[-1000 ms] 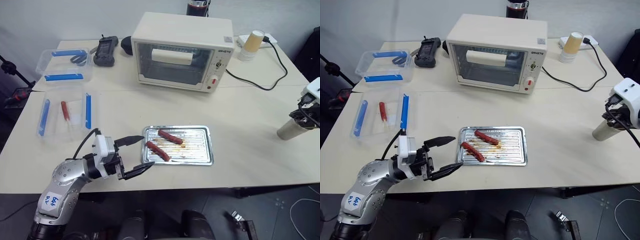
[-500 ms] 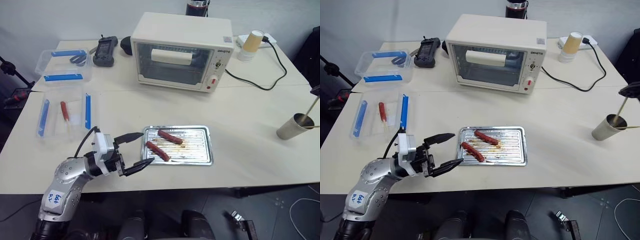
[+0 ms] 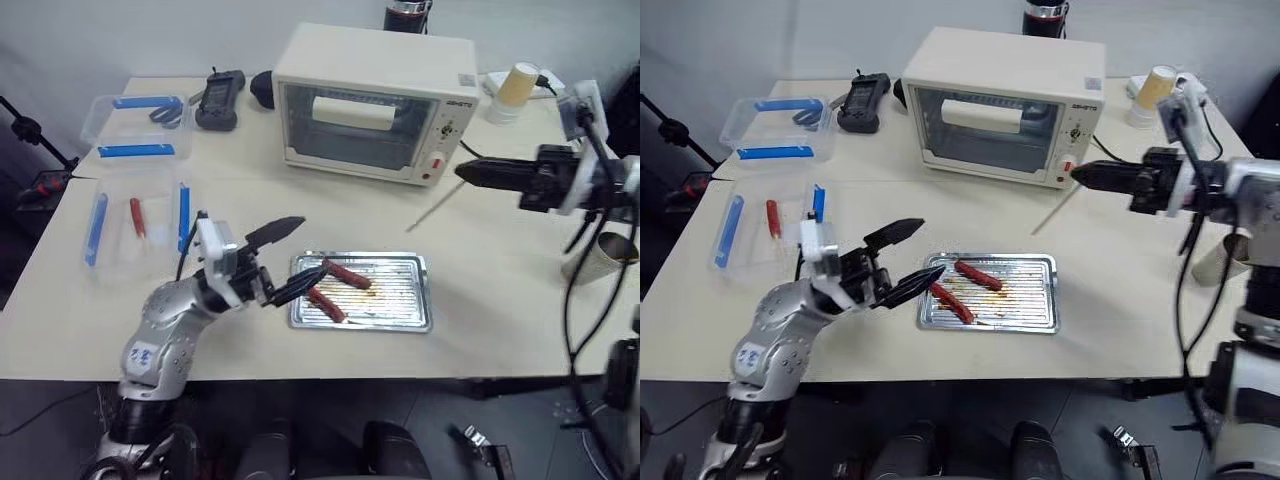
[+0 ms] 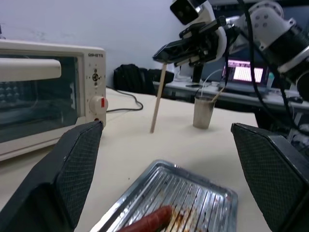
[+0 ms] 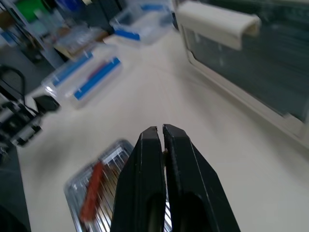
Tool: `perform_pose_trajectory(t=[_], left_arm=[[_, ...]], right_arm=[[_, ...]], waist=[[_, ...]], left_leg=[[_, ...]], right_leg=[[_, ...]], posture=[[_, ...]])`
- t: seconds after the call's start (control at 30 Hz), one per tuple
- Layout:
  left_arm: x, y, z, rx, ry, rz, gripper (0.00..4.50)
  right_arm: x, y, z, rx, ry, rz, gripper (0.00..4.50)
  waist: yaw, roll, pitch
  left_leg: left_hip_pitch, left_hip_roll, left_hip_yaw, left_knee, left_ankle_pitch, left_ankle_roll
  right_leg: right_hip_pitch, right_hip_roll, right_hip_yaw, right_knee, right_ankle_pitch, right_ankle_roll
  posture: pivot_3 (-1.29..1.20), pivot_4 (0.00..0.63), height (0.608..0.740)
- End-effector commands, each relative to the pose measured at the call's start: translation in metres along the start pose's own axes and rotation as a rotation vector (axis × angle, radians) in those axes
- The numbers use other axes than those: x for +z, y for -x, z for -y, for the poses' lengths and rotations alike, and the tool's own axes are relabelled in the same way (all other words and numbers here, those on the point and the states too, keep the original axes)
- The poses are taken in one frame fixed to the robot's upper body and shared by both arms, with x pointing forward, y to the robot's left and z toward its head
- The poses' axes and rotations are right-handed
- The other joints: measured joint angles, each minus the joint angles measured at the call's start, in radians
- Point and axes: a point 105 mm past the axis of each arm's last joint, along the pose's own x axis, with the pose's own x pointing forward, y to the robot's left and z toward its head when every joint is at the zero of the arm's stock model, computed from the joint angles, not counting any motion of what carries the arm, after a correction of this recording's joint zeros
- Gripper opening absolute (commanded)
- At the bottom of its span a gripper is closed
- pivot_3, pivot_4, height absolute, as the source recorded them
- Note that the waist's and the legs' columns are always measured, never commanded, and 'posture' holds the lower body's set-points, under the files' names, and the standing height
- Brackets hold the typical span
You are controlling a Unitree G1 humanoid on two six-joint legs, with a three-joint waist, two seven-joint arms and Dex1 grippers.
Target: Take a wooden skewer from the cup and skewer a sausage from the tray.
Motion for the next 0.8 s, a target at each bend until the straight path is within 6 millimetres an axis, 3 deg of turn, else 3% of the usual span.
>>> perform_pose_trajectory(t=[0.03,0.2,0.43,0.67,0.8], left_arm=[[0.007,-0.025,0.001,-0.03,-0.044,0.075,4.5],[0.007,-0.045,-0.004,0.003,-0.079,0.144,4.5],[0.007,-0.057,-0.003,0.001,-0.068,0.2,4.5],[0.012,-0.068,0.003,-0.044,-0.06,0.233,4.5],[0.014,-0.07,0.004,-0.058,-0.058,0.243,3.61]], right_arm=[[0.011,-0.004,-0.015,0.043,-0.014,0.086,0.04],[0.015,-0.014,-0.027,0.109,-0.131,0.152,0.04],[0.019,-0.018,-0.036,0.171,-0.294,0.228,0.04],[-0.002,-0.023,-0.047,0.195,-0.351,0.155,0.04],[-0.003,-0.023,-0.048,0.192,-0.355,0.161,0.0]], waist=[[0.001,0.0,0.0],[-0.005,0.0,0.0],[-0.007,0.0,0.0],[-0.004,0.0,0.0],[-0.007,0.0,0.0]], left_leg=[[-0.002,0.0,-0.001,0.001,0.0,0.0],[-0.005,0.0,-0.003,0.004,0.0,0.0],[-0.005,0.001,-0.003,0.004,0.0,0.0],[-0.005,0.0,-0.003,0.004,0.0,0.0],[-0.006,0.0,-0.003,0.004,0.0,0.0]], right_leg=[[0.0,0.0,-0.001,0.0,0.0,0.0],[-0.001,0.0,-0.004,0.0,0.0,0.0],[-0.001,0.0,-0.004,0.001,0.0,0.0],[-0.001,0.0,-0.004,0.001,0.0,0.0],[-0.002,0.0,-0.004,0.001,0.0,0.0]], posture=[[0.0,0.15,0.74],[0.0,0.15,0.74],[0.0,0.15,0.74],[0.0,0.15,0.74],[0.0,0.15,0.74]])
